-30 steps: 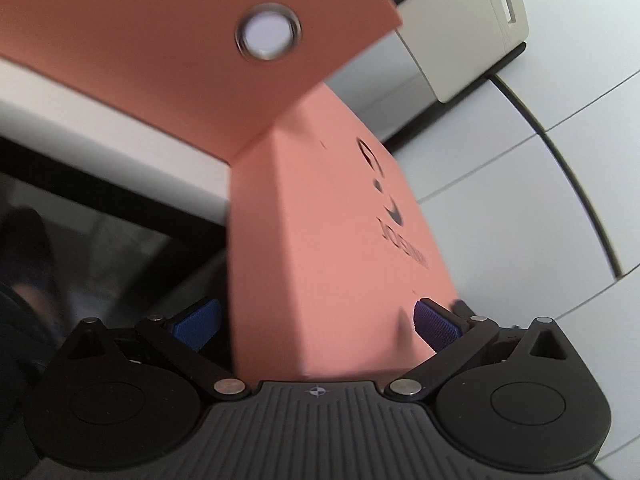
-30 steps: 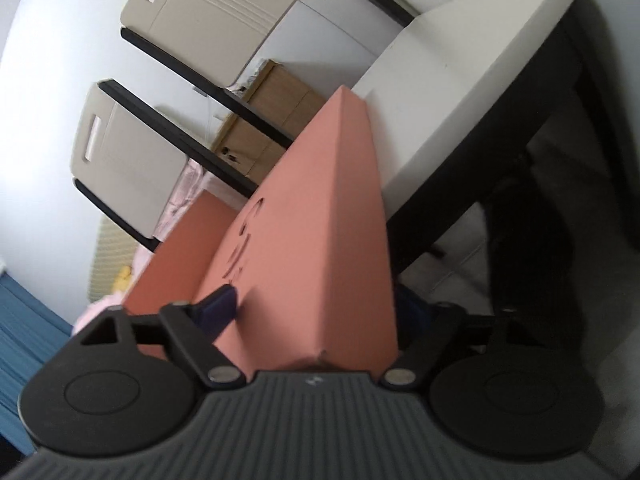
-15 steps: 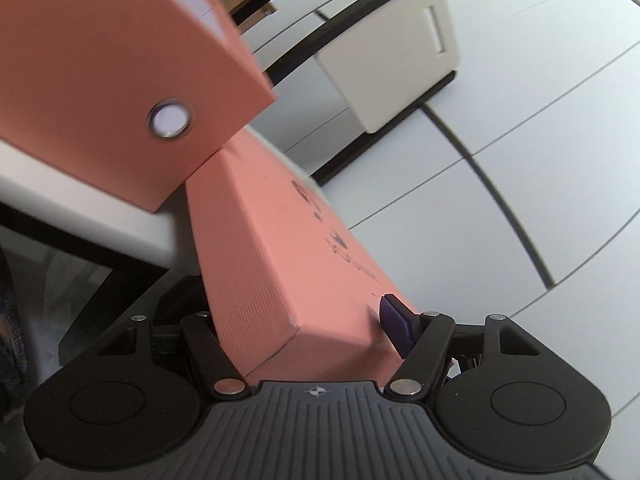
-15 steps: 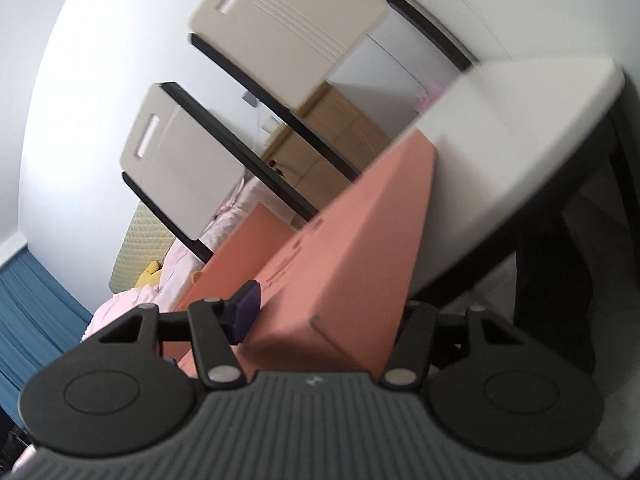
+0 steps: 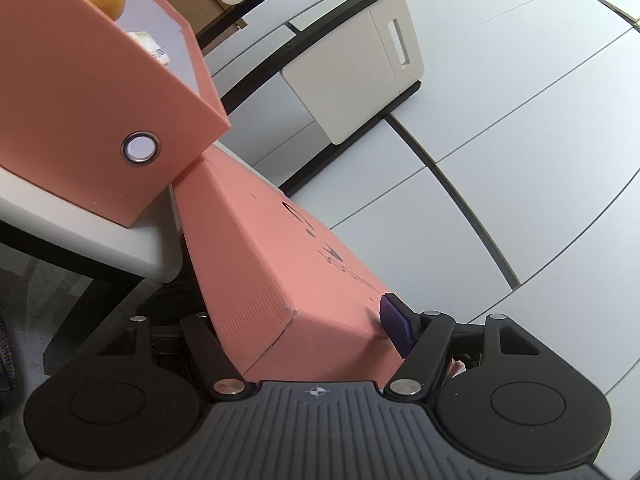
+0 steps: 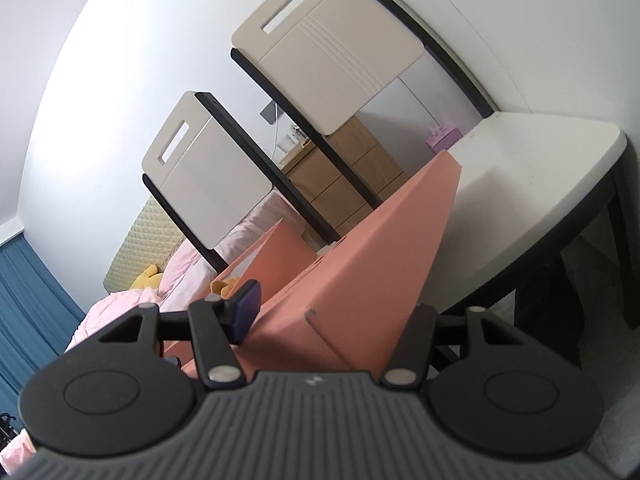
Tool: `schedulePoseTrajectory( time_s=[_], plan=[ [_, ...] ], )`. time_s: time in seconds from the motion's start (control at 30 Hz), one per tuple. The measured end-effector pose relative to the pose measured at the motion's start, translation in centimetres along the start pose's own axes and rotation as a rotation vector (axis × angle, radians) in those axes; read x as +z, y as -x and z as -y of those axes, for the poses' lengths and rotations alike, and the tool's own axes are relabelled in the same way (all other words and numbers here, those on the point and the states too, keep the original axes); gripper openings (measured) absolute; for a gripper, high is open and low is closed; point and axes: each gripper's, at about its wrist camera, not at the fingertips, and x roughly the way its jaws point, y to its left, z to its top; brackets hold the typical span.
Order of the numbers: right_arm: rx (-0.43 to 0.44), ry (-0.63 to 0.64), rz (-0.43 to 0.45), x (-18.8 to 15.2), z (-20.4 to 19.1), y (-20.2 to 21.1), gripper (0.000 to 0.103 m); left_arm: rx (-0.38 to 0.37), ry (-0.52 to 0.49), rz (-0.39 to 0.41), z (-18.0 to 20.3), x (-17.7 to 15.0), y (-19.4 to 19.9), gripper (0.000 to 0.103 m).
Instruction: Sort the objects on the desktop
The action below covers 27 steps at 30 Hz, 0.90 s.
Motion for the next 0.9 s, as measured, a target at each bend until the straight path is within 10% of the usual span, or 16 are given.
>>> schedulePoseTrajectory(
  time_s=[0.53,0.9],
  plan=[
    [0.118,0.121,0.096,4.0,-5.6,0.8,0.058,-0.066,-0.124,0.137,5.0,3.3,3.9,0.073],
    [0.34,0.121,0.046,4.8,-10.7,-13.1,0.058,0.109,-0.141,0.346,2.1,9.2,11.3,0.074]
  ],
)
